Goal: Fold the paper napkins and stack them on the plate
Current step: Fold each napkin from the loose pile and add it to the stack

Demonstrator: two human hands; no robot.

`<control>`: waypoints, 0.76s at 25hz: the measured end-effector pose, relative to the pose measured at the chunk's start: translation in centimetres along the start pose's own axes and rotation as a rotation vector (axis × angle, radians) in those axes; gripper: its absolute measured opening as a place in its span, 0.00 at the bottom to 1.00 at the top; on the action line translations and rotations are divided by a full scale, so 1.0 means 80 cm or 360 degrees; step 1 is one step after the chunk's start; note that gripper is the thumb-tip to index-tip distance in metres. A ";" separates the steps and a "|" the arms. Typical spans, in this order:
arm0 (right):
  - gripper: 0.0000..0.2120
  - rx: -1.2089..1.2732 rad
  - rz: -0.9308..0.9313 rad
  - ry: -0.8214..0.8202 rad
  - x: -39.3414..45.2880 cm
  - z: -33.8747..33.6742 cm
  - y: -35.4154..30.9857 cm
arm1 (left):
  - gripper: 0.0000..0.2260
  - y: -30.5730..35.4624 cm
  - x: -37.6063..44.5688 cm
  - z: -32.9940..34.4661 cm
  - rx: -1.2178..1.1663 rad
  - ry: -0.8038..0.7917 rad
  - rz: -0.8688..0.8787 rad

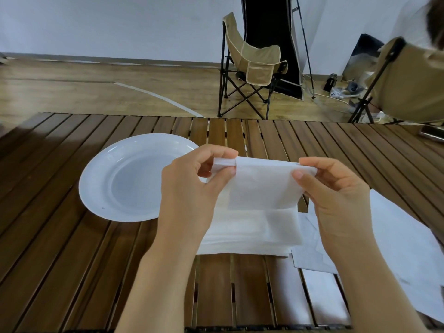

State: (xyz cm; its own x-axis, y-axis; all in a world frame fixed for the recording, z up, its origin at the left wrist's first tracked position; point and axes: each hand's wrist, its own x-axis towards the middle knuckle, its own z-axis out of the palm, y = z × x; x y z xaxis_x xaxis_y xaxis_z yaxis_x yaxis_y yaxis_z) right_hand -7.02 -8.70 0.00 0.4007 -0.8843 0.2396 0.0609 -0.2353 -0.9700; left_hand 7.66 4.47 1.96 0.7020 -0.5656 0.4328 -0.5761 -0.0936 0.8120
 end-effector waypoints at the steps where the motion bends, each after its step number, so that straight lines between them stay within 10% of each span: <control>1: 0.07 -0.0060 -0.0021 0.0021 -0.001 0.000 0.000 | 0.09 -0.001 0.000 -0.001 0.0019 -0.0001 0.0012; 19: 0.02 0.0345 -0.0082 0.0370 0.004 -0.002 -0.001 | 0.02 -0.010 0.008 -0.016 0.0063 0.0417 0.0014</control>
State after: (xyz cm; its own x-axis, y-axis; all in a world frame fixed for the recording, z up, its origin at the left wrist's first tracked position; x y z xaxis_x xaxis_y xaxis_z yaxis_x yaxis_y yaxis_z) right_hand -7.02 -9.04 0.14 0.1742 -0.9478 0.2672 0.2792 -0.2126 -0.9364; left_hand 9.09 5.27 2.07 0.7784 -0.3357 0.5304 -0.5949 -0.1248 0.7940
